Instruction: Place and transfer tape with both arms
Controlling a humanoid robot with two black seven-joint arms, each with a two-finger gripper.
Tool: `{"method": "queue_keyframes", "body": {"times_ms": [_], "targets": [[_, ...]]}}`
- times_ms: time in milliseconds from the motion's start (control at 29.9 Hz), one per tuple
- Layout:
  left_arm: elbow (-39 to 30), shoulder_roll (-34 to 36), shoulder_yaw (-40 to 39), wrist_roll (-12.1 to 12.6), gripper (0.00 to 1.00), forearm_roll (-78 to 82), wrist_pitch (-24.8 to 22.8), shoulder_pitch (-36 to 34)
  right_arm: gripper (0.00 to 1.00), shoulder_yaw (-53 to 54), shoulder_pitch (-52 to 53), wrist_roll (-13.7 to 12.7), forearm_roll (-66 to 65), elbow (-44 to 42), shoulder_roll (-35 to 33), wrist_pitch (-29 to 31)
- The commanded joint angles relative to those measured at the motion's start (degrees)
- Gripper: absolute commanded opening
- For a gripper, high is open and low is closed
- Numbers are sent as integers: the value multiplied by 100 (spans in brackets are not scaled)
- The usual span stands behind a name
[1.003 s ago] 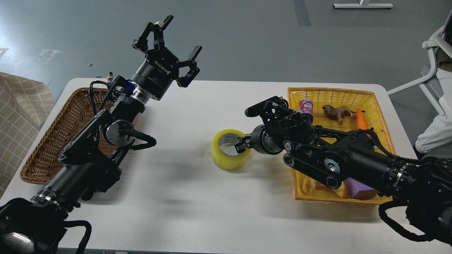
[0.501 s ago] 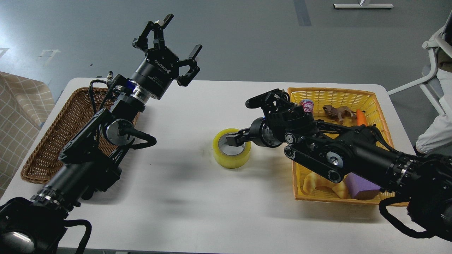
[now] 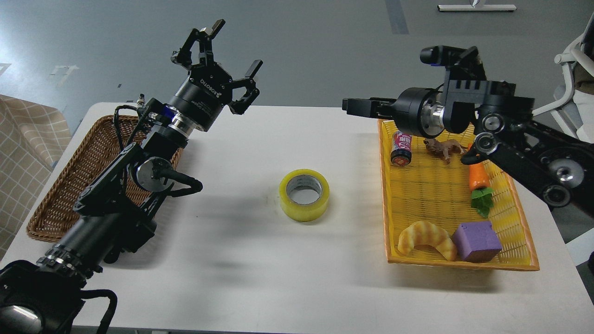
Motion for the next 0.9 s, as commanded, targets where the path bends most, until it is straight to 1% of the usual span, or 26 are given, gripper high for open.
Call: {"method": "queue_keyframes", "body": {"times_ms": [0, 134, 201, 267, 368, 468, 535, 602, 769, 836, 869], "targets": [[0, -1, 0, 0, 98, 9, 1, -2, 99, 336, -174, 0, 712, 39, -359, 0], [0, 25, 8, 0, 98, 9, 1, -11, 99, 881, -464, 0, 933, 30, -500, 0], [0, 25, 8, 0, 98, 9, 1, -11, 99, 1277, -719, 17, 986, 39, -500, 0], [0, 34, 8, 0, 98, 9, 1, -11, 99, 1908, -1034, 26, 987, 39, -465, 0], [0, 34, 0, 0, 98, 9, 1, -20, 99, 2462, -1333, 35, 1004, 48, -404, 0], [0, 43, 0, 0, 98, 9, 1, -11, 99, 2955, -1562, 35, 1153, 39, -325, 0], [0, 43, 0, -9, 98, 9, 1, -11, 99, 3071, -1616, 35, 1285, 13, -324, 0], [0, 43, 0, 0, 98, 9, 1, -11, 99, 3211, -1669, 35, 1574, -49, -298, 0], [0, 43, 8, -9, 98, 9, 1, -20, 100, 3475, -1835, 35, 2962, -400, -298, 0], [0, 43, 8, 0, 98, 9, 1, -20, 100, 3502, -1844, 26, 3865, -637, -289, 0], [0, 43, 8, 0, 98, 9, 1, -20, 100, 3502, -1844, 26, 4052, -681, -281, 0]]}}
